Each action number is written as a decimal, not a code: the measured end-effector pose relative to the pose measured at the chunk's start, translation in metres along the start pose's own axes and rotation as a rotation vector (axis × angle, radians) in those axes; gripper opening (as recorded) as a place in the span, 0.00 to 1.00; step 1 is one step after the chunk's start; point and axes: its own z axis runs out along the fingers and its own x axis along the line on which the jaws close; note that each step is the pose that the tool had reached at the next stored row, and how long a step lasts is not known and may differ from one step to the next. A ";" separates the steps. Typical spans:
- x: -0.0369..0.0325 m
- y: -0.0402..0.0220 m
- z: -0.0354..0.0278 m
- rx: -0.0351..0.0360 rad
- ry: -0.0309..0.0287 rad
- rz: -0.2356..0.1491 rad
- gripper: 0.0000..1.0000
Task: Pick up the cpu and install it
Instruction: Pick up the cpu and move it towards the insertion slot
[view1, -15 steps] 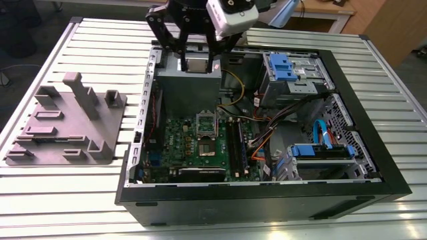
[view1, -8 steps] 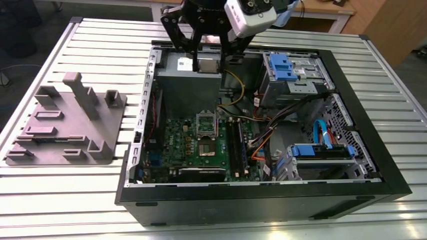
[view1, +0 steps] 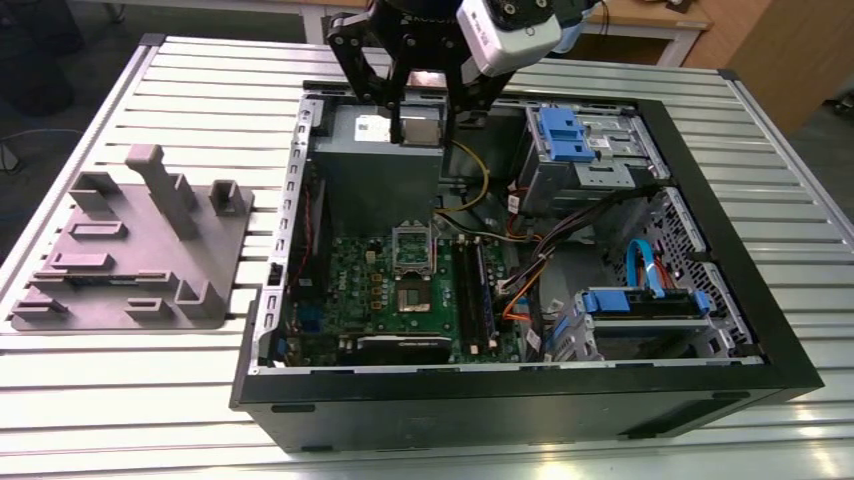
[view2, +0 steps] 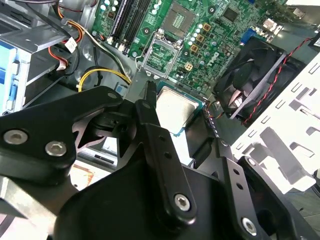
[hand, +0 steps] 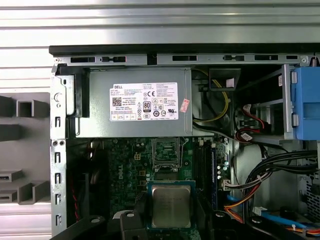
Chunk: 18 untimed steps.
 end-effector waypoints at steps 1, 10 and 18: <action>0.0000 0.0000 0.0000 0.0000 0.0000 0.000 0.47; -0.0002 -0.0006 0.0000 0.0000 0.0000 0.000 0.47; -0.0048 -0.0036 0.0001 0.0000 0.0000 0.000 0.47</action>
